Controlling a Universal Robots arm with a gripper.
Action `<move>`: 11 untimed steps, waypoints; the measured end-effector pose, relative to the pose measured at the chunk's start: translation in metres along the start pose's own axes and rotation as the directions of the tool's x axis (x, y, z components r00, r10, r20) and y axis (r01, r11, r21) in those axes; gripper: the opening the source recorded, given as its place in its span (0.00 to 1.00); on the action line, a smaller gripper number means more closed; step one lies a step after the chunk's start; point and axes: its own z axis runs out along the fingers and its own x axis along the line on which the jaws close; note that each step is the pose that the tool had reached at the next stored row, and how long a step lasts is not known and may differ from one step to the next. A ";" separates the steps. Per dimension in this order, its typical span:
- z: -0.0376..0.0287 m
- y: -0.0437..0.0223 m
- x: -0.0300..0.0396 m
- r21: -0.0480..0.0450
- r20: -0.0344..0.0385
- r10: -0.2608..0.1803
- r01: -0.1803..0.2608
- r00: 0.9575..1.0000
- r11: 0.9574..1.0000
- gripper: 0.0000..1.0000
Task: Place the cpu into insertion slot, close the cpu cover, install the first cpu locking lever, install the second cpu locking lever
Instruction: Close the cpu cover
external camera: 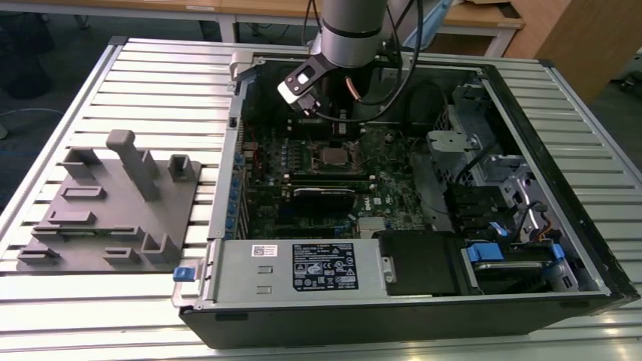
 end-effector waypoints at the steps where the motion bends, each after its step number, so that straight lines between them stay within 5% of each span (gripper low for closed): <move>1: 0.0000 0.0000 0.0000 0.000 0.000 0.000 0.000 1.000 1.000 0.10; 11: -0.0038 0.0001 0.0000 0.000 0.000 0.000 0.000 1.000 1.000 0.10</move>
